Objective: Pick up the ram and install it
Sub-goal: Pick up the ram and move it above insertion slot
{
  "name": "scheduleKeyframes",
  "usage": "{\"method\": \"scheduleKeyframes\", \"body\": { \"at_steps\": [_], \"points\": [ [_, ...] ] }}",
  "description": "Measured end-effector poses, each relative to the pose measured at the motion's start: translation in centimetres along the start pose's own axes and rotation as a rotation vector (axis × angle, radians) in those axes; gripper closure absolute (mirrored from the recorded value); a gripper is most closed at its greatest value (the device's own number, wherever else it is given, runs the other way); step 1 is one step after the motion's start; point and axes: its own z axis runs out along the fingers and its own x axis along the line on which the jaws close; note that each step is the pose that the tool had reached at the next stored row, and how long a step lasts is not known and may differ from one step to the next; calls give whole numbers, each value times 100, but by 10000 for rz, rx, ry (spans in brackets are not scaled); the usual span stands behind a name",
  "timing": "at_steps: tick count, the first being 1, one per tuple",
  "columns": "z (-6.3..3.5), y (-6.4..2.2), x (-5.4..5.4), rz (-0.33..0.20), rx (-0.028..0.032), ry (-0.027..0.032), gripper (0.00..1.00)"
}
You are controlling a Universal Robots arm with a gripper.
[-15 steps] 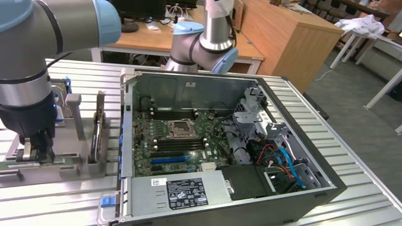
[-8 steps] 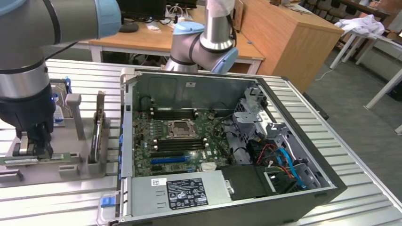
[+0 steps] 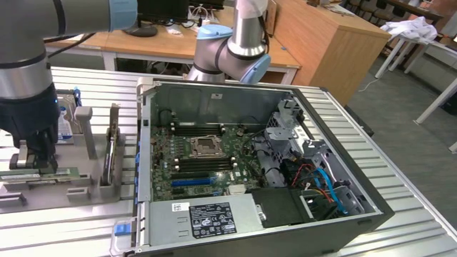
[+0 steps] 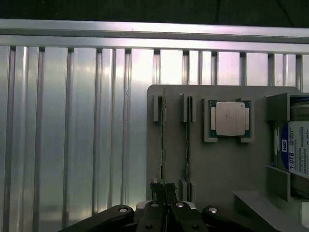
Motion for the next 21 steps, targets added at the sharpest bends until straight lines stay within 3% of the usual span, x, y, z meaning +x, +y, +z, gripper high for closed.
{"method": "scheduleKeyframes", "body": {
  "at_steps": [21],
  "points": [
    [-460,16,-3,0,0,0,88]
  ]
}}
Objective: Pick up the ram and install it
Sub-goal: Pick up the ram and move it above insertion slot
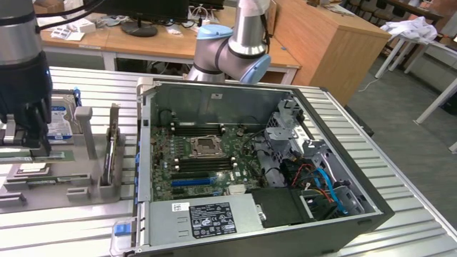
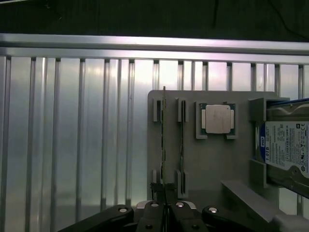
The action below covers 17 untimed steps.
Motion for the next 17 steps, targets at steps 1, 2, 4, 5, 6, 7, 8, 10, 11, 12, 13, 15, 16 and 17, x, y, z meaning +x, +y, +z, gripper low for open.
{"method": "scheduleKeyframes", "body": {
  "at_steps": [1,2,4,5,6,7,8,10,11,12,13,15,16,17],
  "points": [
    [-22,1,0,0,0,0,88],
    [-44,2,0,0,0,0,88],
    [-85,3,0,0,0,0,88],
    [-107,4,-1,0,-1,0,88],
    [-128,4,-1,0,0,0,88],
    [-150,5,-1,0,0,0,88],
    [-172,6,-1,0,0,0,88],
    [-216,8,-1,0,0,0,88],
    [-237,8,-1,0,0,0,88],
    [-260,9,-2,0,0,0,88],
    [-283,10,-2,0,0,0,88],
    [-326,11,-2,0,0,1,88],
    [-345,12,-2,0,0,0,88],
    [-364,13,-2,0,0,0,88]
  ]
}}
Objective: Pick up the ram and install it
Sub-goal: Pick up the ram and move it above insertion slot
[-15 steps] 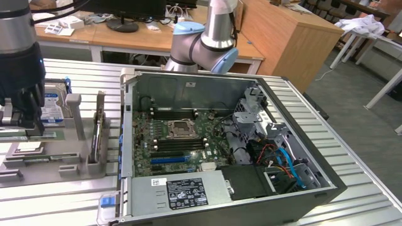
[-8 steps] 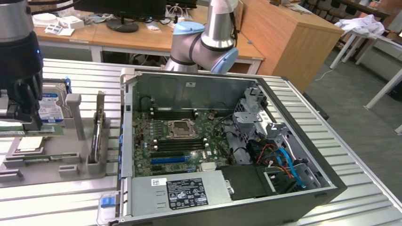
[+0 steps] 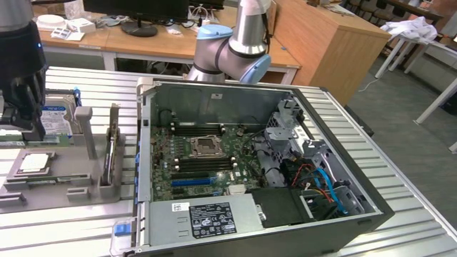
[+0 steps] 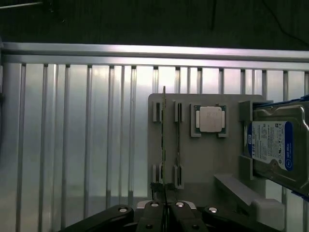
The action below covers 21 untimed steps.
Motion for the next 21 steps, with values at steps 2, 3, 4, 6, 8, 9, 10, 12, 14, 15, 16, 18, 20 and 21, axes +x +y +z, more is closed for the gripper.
{"method": "scheduleKeyframes", "body": {
  "at_steps": [2,3,4,6,8,9,10,12,14,15,16,18,20,21],
  "points": [
    [-38,1,0,-1,0,0,88],
    [-57,2,0,0,0,0,88],
    [-77,2,0,0,0,0,88],
    [-264,9,-2,0,0,0,88],
    [-299,10,-2,0,1,0,88],
    [-315,11,-2,0,0,0,88],
    [-333,12,-2,0,0,0,88],
    [-366,13,-2,0,0,0,88],
    [-397,14,-3,0,0,0,88],
    [-411,14,-3,0,0,0,88],
    [-425,15,-3,0,0,0,88],
    [-452,16,-3,0,0,0,88],
    [-481,17,-3,-1,0,0,88],
    [-492,17,-3,0,1,-1,88]
  ]
}}
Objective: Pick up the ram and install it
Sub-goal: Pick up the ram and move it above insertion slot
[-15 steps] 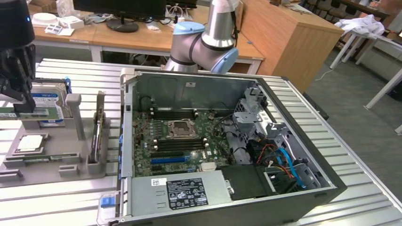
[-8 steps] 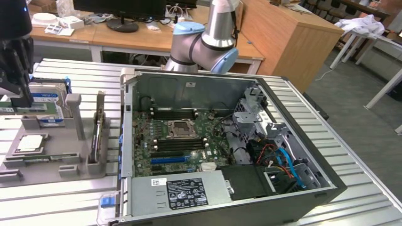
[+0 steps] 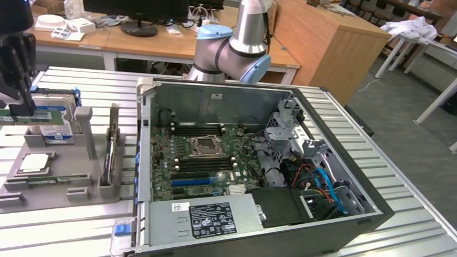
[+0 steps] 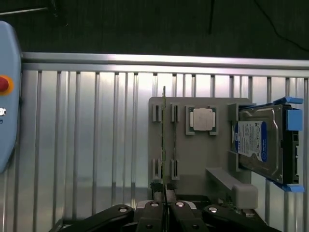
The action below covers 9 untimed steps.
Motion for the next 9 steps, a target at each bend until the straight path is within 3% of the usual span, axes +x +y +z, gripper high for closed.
{"method": "scheduleKeyframes", "body": {
  "at_steps": [9],
  "points": [
    [-17,-1,0,0,-1,0,88]
  ]
}}
